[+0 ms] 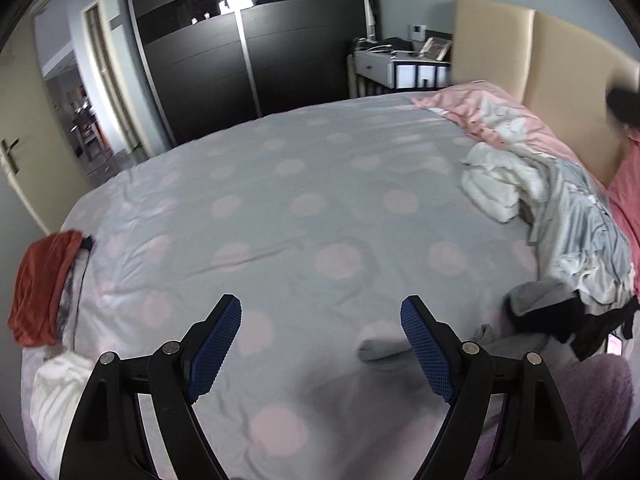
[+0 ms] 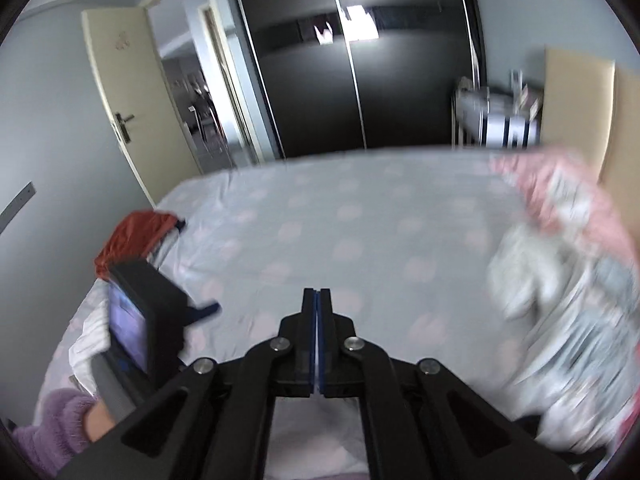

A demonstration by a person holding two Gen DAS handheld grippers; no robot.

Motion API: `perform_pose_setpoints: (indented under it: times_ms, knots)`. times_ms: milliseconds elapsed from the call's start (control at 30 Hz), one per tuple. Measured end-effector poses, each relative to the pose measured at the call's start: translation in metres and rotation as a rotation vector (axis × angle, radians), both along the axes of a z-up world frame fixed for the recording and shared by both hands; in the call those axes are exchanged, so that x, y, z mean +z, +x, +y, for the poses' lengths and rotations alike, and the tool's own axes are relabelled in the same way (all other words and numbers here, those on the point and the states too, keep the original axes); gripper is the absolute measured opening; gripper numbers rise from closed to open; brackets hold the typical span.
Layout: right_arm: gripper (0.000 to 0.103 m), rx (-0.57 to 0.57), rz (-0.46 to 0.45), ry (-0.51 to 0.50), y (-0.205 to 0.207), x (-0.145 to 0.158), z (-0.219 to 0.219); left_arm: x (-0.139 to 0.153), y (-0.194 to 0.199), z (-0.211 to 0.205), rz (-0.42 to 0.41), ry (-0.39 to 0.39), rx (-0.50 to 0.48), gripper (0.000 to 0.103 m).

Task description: Fold clothes

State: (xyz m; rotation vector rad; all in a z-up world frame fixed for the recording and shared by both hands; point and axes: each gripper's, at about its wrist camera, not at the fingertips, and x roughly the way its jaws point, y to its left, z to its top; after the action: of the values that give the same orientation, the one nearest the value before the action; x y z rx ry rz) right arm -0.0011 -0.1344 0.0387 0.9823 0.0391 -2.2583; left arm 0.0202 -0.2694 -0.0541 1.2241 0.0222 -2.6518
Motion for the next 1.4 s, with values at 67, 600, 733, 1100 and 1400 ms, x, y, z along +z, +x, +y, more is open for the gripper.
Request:
perform_pose_setpoints:
  times_ms: [67,600,733,1100,1400]
  knots:
    - [0.002,-0.038,-0.073,0.016,0.005,-0.038,-0.008,-0.01,0.009,-0.01,-0.013,0.021,0.014,0.084]
    - [0.048,-0.459,-0.226,0.147,-0.014,-0.145,0.117,-0.084,0.006,0.008,-0.116,0.171,-0.128,0.084]
    - [0.049,-0.584,-0.249,0.165,-0.028,-0.161,0.151,-0.107,-0.005,0.012,-0.158,0.214,-0.128,0.084]
    - [0.025,-0.662,-0.525,0.115,-0.066,-0.222,0.178,-0.129,-0.011,0.009,-0.198,0.218,-0.086,0.084]
    - [0.01,-0.421,-0.377,0.075,-0.043,-0.182,0.122,-0.106,0.001,0.016,-0.073,0.138,-0.115,0.084]
